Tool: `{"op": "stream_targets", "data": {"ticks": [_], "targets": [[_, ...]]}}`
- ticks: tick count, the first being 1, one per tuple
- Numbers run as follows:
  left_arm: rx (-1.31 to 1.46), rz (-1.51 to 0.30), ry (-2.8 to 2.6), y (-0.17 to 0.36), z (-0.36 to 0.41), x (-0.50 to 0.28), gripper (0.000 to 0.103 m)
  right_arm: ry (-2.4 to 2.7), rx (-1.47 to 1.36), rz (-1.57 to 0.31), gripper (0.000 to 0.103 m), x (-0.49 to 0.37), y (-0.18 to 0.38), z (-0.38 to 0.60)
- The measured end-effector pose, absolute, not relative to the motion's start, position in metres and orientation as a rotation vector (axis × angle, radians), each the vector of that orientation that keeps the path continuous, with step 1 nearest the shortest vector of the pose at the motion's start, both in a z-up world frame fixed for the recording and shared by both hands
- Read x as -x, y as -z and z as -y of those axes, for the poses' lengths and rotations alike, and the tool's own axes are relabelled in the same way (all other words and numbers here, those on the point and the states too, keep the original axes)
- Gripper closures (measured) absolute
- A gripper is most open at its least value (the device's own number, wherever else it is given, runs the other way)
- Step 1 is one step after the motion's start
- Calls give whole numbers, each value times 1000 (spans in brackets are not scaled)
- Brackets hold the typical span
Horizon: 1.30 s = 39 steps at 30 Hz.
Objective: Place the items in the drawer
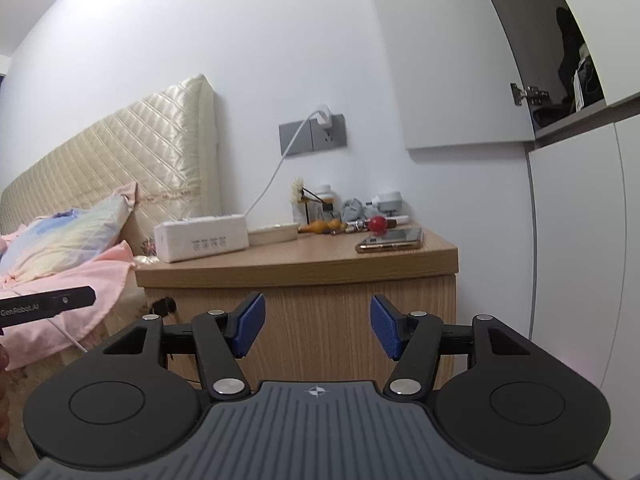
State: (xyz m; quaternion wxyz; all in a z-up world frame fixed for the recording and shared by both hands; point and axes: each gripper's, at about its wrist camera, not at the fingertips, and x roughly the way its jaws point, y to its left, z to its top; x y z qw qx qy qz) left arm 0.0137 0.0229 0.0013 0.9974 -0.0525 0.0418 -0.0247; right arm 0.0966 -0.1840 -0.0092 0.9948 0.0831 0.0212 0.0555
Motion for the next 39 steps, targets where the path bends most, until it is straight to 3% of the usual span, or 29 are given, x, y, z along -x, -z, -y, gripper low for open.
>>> {"op": "stream_targets", "data": {"ticks": [8, 11, 16, 19, 24, 25, 29, 39], "targets": [[94, -85, 73, 1, -20, -2, 42, -102, -154, -25, 24, -86, 11, 183], [90, -83, 83, 3, -18, 1, 41, -99, -150, -10, 16, -79, 13, 183], [79, -96, 93, 8, -13, 0, 40, -119, -157, -3, 11, -72, 15, 188], [75, -96, 93, 9, -10, 1, 28, -118, -154, -2, 10, -70, 16, 189], [56, -103, 92, 11, -6, 3, 25, -90, -154, 13, 3, -67, 16, 187], [54, -104, 93, 11, -6, 3, 20, -91, -150, 19, 1, -66, 16, 186], [49, -81, 75, 13, -5, 6, 6, -104, -148, 16, 0, -65, 19, 183], [46, -55, 59, 16, -4, 10, 1, -96, -129, -16, 0, -72, 24, 173]]}}
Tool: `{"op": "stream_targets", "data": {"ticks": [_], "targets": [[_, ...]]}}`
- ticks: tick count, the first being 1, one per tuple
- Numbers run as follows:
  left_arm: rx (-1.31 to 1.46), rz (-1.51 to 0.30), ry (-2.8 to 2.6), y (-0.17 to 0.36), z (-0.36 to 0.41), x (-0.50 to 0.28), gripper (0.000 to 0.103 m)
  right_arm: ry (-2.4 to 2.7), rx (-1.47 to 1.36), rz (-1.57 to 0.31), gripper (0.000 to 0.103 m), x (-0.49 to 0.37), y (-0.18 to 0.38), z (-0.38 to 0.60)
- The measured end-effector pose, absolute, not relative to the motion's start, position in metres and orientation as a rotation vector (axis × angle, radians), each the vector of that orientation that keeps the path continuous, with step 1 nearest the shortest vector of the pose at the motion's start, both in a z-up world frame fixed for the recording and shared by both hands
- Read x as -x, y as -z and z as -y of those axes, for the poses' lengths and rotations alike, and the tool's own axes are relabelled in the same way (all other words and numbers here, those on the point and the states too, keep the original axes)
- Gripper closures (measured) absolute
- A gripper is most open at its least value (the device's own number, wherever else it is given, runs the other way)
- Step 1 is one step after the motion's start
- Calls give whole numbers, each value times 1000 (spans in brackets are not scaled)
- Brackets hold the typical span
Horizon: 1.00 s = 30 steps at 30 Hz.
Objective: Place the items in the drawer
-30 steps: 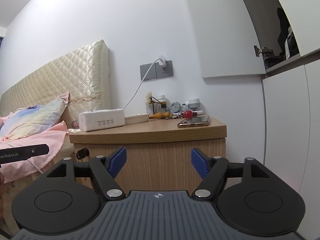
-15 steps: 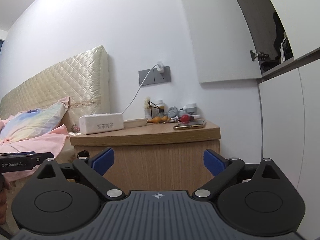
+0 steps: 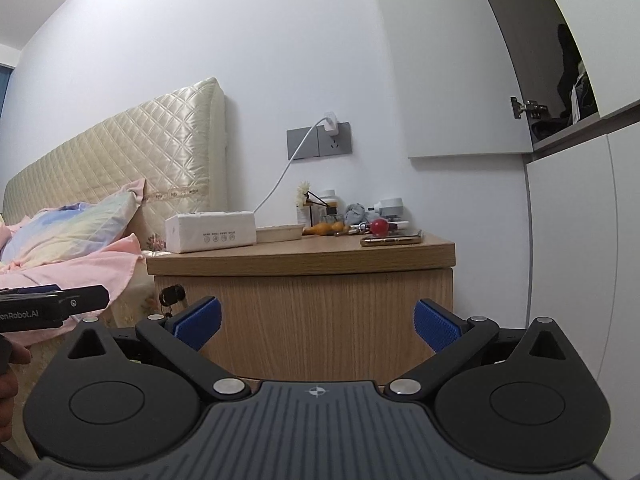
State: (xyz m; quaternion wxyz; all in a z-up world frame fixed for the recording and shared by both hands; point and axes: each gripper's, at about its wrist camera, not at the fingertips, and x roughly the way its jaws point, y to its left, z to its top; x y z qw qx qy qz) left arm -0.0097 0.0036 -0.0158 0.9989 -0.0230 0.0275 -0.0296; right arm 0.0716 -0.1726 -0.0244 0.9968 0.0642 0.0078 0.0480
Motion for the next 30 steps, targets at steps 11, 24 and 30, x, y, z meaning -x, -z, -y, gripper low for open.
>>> {"op": "stream_targets", "data": {"ticks": [11, 24, 30], "targets": [[22, -58, 59, 17, 0, 11, 1, -82, -135, -30, 0, -74, 29, 174], [14, -56, 53, 17, 1, 11, 1, -80, -145, -42, 0, -77, 28, 173], [11, -57, 49, 17, 1, 10, 1, -80, -143, -41, 0, -77, 28, 172]]}}
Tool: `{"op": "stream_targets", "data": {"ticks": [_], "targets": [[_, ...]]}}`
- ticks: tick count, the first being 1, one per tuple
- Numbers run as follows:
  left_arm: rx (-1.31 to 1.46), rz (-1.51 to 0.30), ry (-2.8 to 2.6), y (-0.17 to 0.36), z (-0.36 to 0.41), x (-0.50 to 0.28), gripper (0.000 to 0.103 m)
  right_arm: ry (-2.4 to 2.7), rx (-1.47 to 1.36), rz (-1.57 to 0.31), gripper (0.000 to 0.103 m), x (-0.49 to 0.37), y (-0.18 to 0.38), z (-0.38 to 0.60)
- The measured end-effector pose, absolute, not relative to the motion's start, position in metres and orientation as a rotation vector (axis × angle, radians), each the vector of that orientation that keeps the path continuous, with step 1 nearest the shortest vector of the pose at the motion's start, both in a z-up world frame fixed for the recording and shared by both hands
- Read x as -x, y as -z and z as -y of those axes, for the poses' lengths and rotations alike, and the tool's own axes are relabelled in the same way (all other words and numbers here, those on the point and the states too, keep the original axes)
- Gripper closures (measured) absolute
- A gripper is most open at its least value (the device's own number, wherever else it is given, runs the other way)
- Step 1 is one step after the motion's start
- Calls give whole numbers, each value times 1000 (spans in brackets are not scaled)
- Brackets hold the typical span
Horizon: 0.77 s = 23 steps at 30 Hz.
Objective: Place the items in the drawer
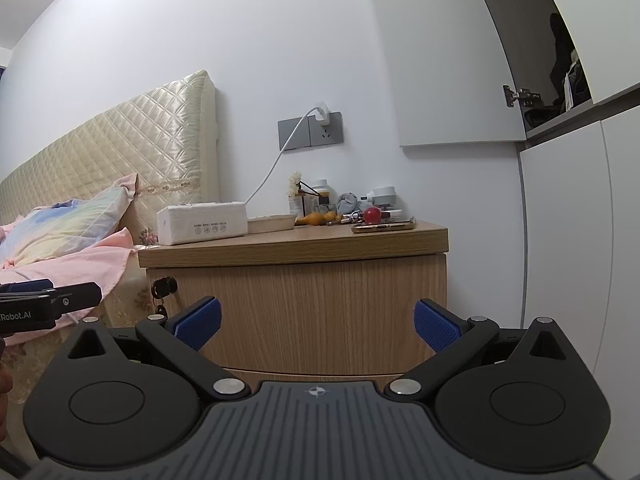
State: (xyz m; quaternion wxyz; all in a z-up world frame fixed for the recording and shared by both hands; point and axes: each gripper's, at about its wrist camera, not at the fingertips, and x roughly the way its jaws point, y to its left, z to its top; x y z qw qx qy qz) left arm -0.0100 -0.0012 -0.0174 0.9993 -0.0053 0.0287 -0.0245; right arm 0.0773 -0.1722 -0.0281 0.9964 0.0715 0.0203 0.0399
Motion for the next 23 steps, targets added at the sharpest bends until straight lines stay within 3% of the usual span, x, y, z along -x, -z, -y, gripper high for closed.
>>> {"op": "stream_targets", "data": {"ticks": [23], "targets": [[7, -56, 65, 18, 2, 11, 1, -72, -134, -44, 0, -75, 30, 175]]}}
